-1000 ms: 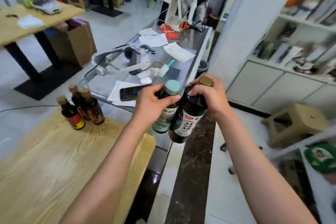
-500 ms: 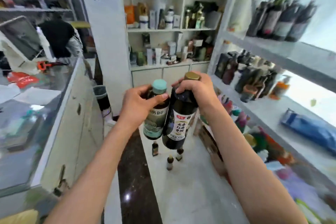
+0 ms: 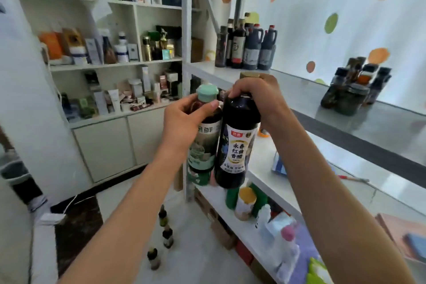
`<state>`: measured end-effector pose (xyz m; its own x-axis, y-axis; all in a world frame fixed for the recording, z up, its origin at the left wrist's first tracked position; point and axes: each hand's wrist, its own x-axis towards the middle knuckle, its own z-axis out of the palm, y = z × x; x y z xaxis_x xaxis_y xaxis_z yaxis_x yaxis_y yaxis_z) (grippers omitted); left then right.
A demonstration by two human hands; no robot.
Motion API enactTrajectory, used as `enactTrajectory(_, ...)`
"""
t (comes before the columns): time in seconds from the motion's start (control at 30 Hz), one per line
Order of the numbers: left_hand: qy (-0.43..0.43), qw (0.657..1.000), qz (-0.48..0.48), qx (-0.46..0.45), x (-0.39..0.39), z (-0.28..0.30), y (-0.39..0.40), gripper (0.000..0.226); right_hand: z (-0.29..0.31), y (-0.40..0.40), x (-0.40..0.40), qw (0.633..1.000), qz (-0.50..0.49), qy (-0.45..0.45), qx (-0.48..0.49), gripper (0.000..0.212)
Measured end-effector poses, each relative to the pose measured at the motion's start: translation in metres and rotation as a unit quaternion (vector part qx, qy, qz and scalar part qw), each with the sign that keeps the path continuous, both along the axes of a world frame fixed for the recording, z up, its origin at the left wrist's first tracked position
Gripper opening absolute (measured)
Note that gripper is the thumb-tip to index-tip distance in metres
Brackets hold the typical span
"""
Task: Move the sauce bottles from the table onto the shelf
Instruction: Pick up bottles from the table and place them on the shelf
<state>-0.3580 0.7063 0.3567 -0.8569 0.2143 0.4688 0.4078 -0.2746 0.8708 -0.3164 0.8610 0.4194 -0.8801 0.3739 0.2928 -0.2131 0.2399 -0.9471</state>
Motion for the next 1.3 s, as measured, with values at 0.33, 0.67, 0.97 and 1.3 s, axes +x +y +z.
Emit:
enactTrajectory(0.33,0.009,0.994,-0.093,0.056,-0.124,0.059,0.095,0.023,0.067,0.070,-0.087,0.996,-0.080,0.040,-0.015,0.008)
enactTrajectory(0.67,0.032,0.983,-0.155,0.088,-0.290,0.119,0.161,0.015,0.124,0.119,-0.239,0.979,-0.193,0.035,-0.053,0.016)
enactTrajectory(0.97,0.004,0.981,-0.174,0.082,-0.409,0.105,0.219,0.024,0.119,0.161,-0.361,0.952,-0.307,0.022,-0.006,0.018)
enactTrajectory(1.3,0.009,0.988,-0.155,0.026,-0.447,0.065,0.261,0.038,0.095,0.209,-0.400,0.939,-0.334,0.048,0.072,0.017)
